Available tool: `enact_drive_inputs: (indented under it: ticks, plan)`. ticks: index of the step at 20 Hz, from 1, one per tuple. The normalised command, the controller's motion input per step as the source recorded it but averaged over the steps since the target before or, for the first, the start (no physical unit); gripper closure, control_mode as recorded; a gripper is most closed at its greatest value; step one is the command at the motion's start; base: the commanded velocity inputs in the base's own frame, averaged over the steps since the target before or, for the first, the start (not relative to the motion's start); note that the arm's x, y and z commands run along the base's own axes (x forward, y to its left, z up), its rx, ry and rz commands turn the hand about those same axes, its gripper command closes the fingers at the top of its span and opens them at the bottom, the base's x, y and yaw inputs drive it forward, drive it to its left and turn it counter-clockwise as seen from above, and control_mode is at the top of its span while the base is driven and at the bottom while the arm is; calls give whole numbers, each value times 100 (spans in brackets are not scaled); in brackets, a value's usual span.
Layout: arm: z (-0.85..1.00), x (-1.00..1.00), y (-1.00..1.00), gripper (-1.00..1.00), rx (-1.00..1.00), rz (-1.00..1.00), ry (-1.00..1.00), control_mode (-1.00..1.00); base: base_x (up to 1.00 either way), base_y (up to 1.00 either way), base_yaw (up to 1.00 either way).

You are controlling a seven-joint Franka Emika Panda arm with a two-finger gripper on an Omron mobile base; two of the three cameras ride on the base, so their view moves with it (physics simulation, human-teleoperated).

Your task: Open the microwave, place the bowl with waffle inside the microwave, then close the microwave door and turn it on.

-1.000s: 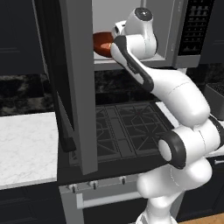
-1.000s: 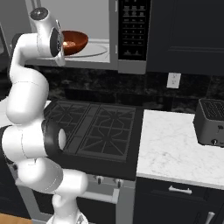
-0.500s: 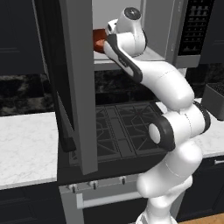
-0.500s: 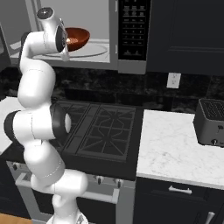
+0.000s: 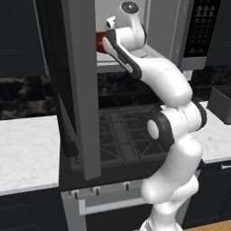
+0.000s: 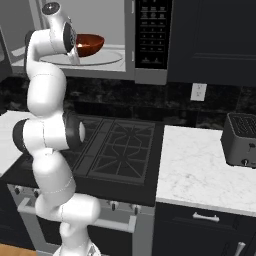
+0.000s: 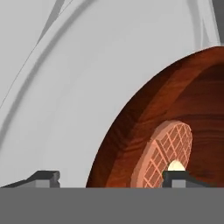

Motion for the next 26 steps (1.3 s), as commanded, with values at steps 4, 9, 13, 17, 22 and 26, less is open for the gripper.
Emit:
enact_drive_inputs:
  ticks: [4, 9, 13, 17, 22, 26]
  plan:
    - [-15, 0, 20, -100, -10, 0, -3, -100, 0, 0, 0]
    - [-29, -8, 15, -100, -12, 0, -21, -100, 0, 0, 0]
    - [-9, -46, 0, -100, -10, 0, -27, -100, 0, 0, 0]
    - [0, -40, 0, -100, -6, 0, -38, -100, 0, 0, 0]
    - [10, -70, -4, -100, -4, 0, -32, -100, 0, 0, 0]
    - [59, -82, -30, -100, 0, 0, -24, -100, 0, 0, 0]
